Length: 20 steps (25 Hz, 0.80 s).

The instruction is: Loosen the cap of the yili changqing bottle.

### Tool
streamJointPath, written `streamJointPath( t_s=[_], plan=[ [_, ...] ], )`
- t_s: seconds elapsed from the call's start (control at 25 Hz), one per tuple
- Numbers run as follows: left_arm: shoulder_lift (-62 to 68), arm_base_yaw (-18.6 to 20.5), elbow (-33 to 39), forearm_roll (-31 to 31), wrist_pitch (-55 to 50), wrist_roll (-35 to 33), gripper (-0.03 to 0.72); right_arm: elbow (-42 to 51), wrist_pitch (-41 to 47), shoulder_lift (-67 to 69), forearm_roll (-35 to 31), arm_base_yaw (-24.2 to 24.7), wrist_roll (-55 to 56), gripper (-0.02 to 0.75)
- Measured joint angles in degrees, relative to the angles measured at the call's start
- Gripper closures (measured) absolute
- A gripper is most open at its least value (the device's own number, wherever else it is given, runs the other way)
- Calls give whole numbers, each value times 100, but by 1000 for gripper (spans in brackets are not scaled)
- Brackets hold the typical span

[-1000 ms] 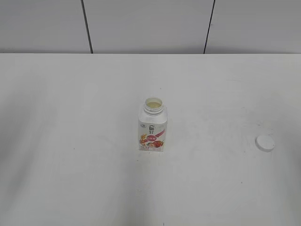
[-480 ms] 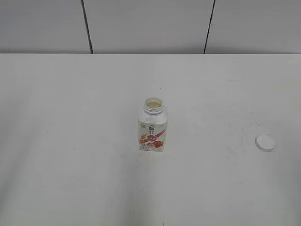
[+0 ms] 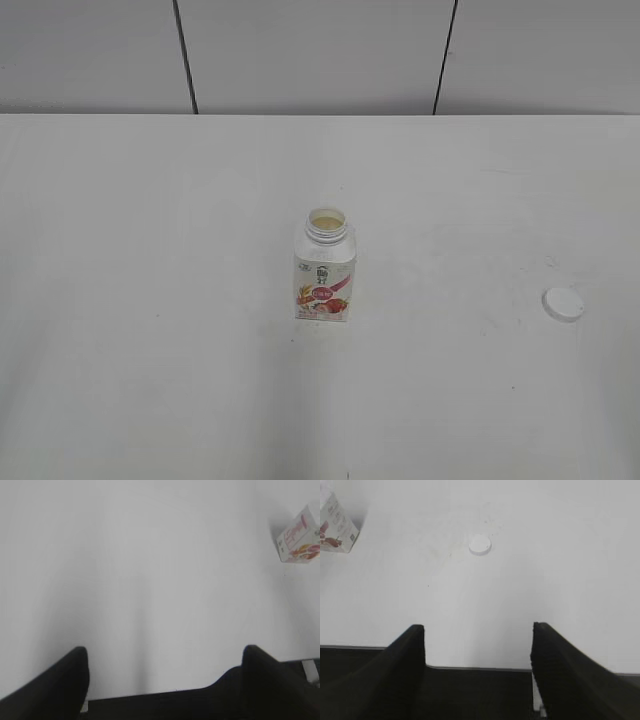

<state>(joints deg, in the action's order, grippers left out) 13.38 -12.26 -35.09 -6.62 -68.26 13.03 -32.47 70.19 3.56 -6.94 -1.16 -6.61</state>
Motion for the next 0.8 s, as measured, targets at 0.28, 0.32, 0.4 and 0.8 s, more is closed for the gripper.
streamJointPath(
  t_s=[0.28,0.32,0.4,0.8],
  plan=[
    [-1075,0,104,-16,60,0,123,7,4,-401,0,0,-90,213],
    [-1209,0,104,-32,60,0,123,7,4,-401,5,0,-90,213],
    [-1357,0,104,-116,45,0,123,7,4,-401,24,0,-94,213],
    [-1379,0,451,-335,565,-36,123,291,-643,-401,205,0,-115,213]
  ],
)
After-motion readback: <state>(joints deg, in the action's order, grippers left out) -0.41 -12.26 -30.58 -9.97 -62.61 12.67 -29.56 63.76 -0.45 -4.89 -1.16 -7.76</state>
